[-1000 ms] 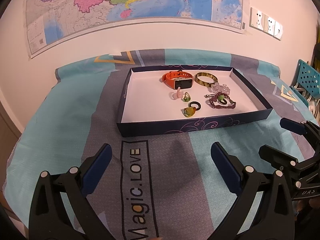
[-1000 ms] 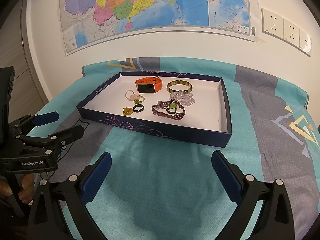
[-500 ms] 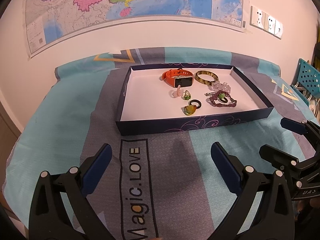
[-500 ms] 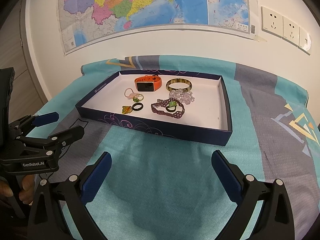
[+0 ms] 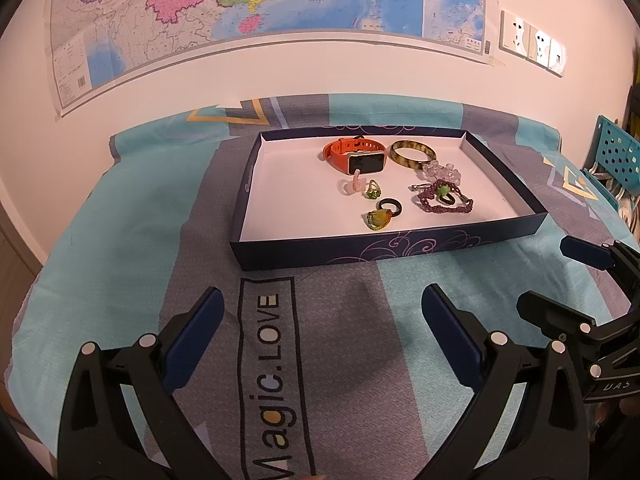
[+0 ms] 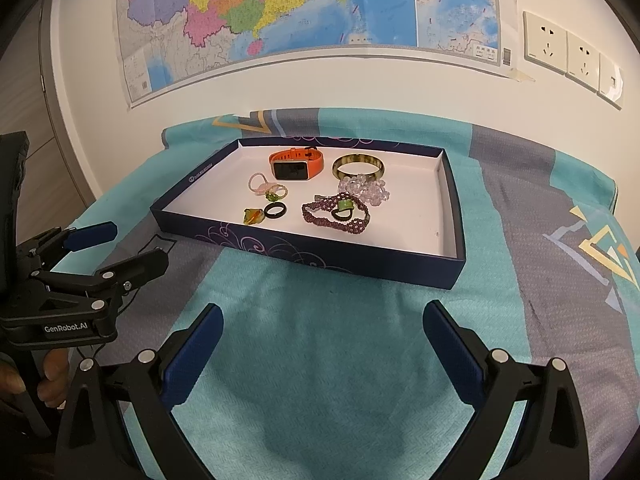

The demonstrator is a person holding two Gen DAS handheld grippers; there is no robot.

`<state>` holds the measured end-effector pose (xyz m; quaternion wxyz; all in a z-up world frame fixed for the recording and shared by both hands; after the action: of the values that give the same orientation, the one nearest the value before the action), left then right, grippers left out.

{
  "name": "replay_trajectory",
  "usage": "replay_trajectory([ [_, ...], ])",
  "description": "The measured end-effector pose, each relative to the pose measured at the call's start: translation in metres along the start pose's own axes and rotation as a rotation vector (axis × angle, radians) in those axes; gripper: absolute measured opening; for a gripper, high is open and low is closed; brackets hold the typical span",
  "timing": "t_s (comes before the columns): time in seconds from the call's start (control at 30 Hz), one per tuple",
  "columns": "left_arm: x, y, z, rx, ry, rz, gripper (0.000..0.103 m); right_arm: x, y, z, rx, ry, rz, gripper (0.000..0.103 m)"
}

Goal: Organize jewelry

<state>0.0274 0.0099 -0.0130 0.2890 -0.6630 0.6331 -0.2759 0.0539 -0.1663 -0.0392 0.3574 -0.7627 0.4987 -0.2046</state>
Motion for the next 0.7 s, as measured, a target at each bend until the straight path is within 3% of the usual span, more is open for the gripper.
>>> replay_trajectory([
  [0.7, 0.0019, 0.0015, 0.0009, -0.002, -0.001, 0.007, 0.097, 0.0007, 0.0006, 0.0013, -0.004, -0.001, 0.001, 0.097],
])
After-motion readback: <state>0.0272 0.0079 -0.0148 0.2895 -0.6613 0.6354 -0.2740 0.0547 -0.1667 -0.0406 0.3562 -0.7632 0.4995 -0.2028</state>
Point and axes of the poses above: each gripper's, at about its wrist camera, not at the fingertips, and z roughly the way its jaws point, x to its right, y to its underside, the point moved 1 cm from there along z, roughly the way its jaws point, and after that the axes turned 2 degrees about -z, right-handed, at the moved point
